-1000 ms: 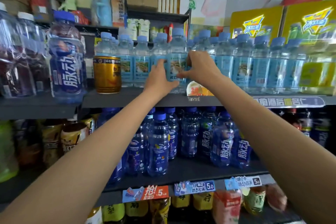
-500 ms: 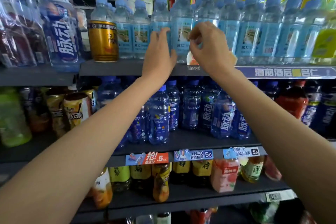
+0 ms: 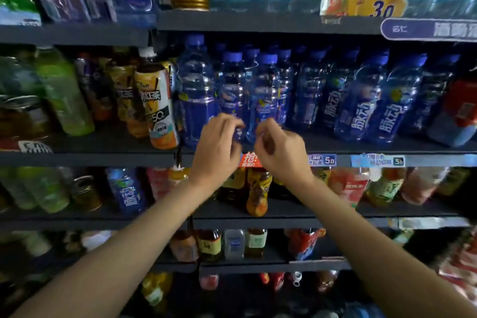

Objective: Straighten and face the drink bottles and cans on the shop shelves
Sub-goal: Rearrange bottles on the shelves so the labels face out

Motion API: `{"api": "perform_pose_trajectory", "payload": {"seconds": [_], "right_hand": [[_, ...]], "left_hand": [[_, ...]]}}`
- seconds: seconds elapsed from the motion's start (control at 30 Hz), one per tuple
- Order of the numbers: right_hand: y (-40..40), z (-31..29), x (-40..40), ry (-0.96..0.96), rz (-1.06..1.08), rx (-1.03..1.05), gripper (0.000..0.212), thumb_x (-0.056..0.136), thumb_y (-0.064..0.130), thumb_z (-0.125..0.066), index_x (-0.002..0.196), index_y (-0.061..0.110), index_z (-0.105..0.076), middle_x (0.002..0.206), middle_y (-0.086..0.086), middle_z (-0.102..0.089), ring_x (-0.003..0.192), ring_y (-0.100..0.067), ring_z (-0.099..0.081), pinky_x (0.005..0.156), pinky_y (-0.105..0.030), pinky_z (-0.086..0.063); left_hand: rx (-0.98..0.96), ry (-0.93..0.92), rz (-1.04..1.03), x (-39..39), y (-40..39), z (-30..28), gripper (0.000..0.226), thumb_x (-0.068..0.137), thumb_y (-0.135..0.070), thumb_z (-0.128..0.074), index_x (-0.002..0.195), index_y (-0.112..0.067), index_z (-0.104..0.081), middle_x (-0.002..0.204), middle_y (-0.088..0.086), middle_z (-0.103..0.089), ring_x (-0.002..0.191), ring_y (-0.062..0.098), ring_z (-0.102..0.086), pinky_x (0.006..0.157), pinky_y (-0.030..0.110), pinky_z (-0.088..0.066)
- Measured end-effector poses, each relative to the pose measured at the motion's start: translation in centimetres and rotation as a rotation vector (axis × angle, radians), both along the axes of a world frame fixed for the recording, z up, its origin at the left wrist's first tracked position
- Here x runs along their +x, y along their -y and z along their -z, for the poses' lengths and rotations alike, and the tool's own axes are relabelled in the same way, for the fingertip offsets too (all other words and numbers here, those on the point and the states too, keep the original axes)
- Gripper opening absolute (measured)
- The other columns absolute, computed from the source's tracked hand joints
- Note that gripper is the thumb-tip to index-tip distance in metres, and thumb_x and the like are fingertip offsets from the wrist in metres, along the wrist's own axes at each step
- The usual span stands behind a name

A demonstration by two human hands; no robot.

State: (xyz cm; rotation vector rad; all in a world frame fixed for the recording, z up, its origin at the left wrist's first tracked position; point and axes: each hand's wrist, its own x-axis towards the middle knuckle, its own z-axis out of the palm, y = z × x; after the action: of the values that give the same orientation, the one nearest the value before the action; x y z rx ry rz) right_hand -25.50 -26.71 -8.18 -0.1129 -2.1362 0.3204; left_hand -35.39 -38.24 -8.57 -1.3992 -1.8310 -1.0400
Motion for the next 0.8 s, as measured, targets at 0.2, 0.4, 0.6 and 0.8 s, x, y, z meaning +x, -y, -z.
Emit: {"api": "perform_pose_trajectory", "payload": {"seconds": [0.2, 0.4, 0.6, 0.8], "right_hand": [[-0.5, 11.4, 0.4, 0.400, 0.346, -0.620, 0.025, 0.086, 0.023, -0.063, 0.100, 0.003, -0.055, 0.096, -0.017, -0.066, 0.094, -0.037, -0.060, 0.067, -0.034, -0.039], [-2.3, 14.2, -5.3, 0.362, 0.296, -1.193, 0.076, 0.073, 0.023, -0.079, 0.133, 0.006, -0.037, 0.132, -0.014, -0.052, 0.121, -0.031, -0.050, 0.093, -0.033, -0.039], [-1.4, 14.7, -5.8, 0.296, 0.373, -1.049, 0.076, 0.066, 0.019, -0.083, 0.126, 0.002, -0.039, 0.130, -0.017, -0.040, 0.121, -0.035, -0.044, 0.096, -0.041, -0.039], [5.0, 14.9, -3.0, 0.341, 0.145, -0.886, 0.065, 0.060, 0.011, -0.083, 0.111, 0.004, -0.043, 0.108, -0.007, -0.039, 0.106, -0.029, -0.048, 0.081, -0.025, -0.036]], "left_hand": [[-0.623, 0.327, -0.027, -0.2, 2.6, 8.5, 0.040, 0.083, -0.005, -0.048, 0.122, -0.010, -0.044, 0.119, 0.007, -0.050, 0.098, 0.026, -0.054, 0.082, 0.030, -0.040], [-0.854, 0.554, -0.084, -0.7, 3.4, 10.2, 0.053, 0.088, -0.012, -0.047, 0.138, -0.017, -0.029, 0.133, 0.004, -0.046, 0.108, 0.026, -0.054, 0.090, 0.038, -0.045], [-0.786, 0.575, -0.084, -1.5, 4.0, 10.4, 0.052, 0.089, -0.013, -0.051, 0.137, -0.016, -0.030, 0.127, 0.002, -0.049, 0.098, 0.019, -0.057, 0.085, 0.035, -0.047], [-1.087, 0.634, 0.044, -1.5, 5.6, 9.8, 0.075, 0.084, -0.040, -0.064, 0.142, -0.011, -0.026, 0.142, 0.001, -0.036, 0.120, 0.020, -0.047, 0.093, 0.028, -0.042]]}}
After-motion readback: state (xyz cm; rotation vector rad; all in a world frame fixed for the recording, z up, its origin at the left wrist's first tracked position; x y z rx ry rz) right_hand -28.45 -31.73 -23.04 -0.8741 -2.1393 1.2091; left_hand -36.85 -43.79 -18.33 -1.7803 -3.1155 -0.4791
